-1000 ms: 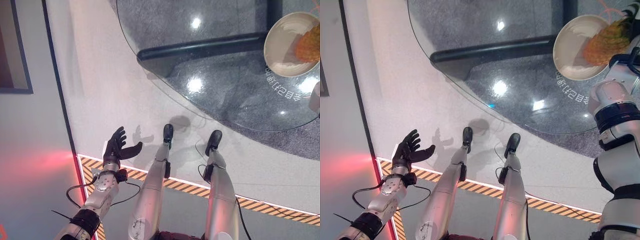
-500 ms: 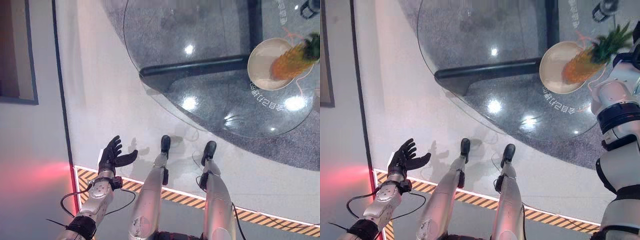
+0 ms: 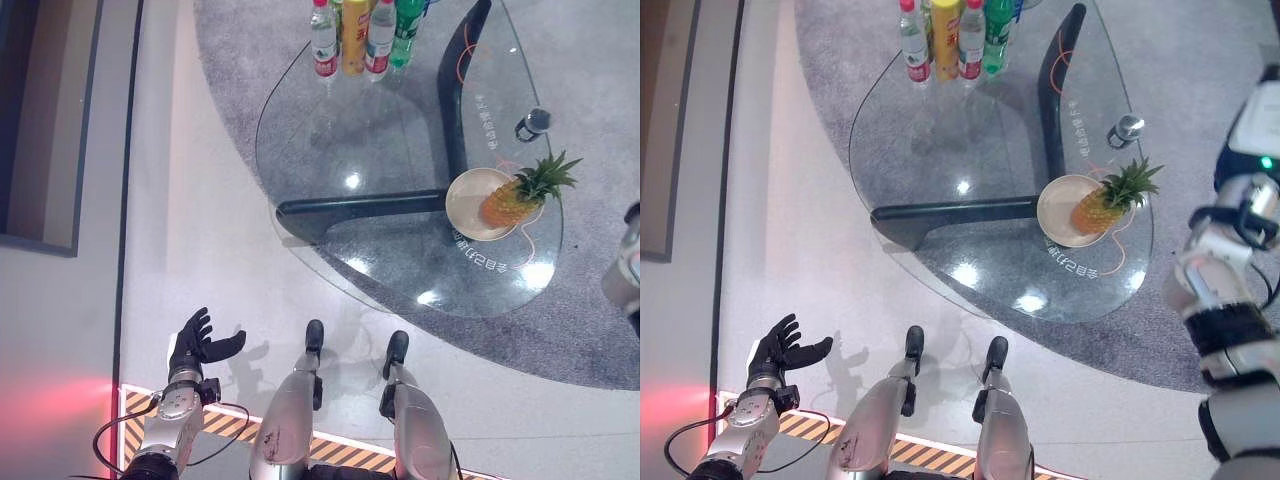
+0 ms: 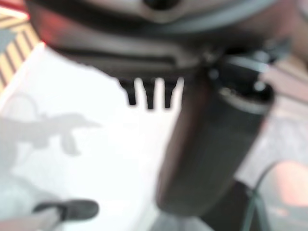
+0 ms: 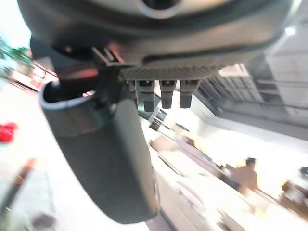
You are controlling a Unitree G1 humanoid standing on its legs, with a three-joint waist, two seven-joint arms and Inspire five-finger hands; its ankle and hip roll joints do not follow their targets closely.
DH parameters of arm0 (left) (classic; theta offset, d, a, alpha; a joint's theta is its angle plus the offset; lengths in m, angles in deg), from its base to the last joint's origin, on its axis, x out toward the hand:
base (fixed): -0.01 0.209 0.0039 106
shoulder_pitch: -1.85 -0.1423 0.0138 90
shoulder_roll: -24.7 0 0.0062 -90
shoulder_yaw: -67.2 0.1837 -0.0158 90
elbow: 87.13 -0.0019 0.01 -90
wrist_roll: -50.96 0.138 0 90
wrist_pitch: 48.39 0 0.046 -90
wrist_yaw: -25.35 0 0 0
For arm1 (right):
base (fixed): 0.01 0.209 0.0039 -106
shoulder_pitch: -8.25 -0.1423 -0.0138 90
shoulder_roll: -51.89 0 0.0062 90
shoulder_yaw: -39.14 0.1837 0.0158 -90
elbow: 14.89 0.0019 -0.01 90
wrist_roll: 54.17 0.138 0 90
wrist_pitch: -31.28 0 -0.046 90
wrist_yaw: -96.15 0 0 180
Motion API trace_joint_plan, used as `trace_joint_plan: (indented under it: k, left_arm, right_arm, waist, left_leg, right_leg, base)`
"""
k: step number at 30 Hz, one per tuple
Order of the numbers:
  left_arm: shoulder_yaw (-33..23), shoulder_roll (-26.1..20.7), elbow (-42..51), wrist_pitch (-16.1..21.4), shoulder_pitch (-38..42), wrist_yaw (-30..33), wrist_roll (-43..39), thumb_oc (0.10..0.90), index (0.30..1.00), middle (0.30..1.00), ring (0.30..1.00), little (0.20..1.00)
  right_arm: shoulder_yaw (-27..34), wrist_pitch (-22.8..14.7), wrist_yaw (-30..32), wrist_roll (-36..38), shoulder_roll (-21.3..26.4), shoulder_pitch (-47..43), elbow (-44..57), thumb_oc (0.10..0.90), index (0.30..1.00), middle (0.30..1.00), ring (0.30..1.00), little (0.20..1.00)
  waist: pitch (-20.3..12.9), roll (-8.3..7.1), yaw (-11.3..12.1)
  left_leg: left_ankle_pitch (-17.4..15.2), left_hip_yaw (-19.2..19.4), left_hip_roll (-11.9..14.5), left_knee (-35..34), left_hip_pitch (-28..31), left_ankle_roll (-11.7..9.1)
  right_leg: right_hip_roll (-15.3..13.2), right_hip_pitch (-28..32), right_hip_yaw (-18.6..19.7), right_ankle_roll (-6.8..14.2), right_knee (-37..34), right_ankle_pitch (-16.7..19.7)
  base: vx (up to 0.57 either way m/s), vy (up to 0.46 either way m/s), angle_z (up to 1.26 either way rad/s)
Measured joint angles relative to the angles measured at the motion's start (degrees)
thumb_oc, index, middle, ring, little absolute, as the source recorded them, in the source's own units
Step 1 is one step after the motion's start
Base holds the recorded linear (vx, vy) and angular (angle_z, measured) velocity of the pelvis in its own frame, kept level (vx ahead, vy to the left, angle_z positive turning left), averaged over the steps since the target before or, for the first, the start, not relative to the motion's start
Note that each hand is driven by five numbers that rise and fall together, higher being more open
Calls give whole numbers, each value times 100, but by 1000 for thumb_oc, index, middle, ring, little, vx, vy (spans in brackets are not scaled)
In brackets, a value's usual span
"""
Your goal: Pick up the fruit to the plate
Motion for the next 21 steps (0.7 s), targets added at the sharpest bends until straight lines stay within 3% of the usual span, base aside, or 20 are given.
trace_joint_plan:
  k: [4, 12, 16, 21]
  left_arm:
    - [-199, 275, -270, -58, -87, -97, 222, 800, 900, 900, 900, 900]
    - [-627, 1092, -1361, -350, -410, -107, 660, 800, 900, 900, 900, 900]
    - [-623, 1206, -1623, -515, -616, -110, 683, 800, 900, 900, 900, 900]
    - [-628, 1202, -1922, -695, -639, -109, 717, 800, 900, 900, 900, 900]
  right_arm:
    - [496, -143, 13, 318, -441, 541, 4, 800, 900, 900, 900, 900]
    - [1113, -817, 293, 1708, -2221, 2217, -96, 800, 900, 900, 900, 900]
    - [1001, -1257, 166, 2853, -2864, 2720, -681, 800, 900, 900, 900, 900]
    - [697, -1857, -339, 4190, -3374, 2949, -1810, 800, 900, 900, 900, 900]
  waist:
    - [-197, -95, -133]
    - [-1464, -78, -304]
    - [-2001, -102, -391]
    - [-2260, -77, -422]
  left_leg:
    - [-3, 43, 39, -117, 211, -28]
    - [-228, 156, 184, -479, 1083, -138]
    - [-296, 187, 234, -482, 1172, -161]
    - [-316, 186, 277, -486, 1230, -145]
  right_leg:
    - [54, 242, 10, 24, -223, 54]
    - [214, 1011, 60, 3, -472, -205]
    - [248, 1074, 74, -19, -502, -264]
    - [252, 1136, 65, -49, -504, -282]
  base:
    - [89, -28, -10]
    - [91, -8, -7]
    - [54, -13, -4]
    - [40, -18, 0]
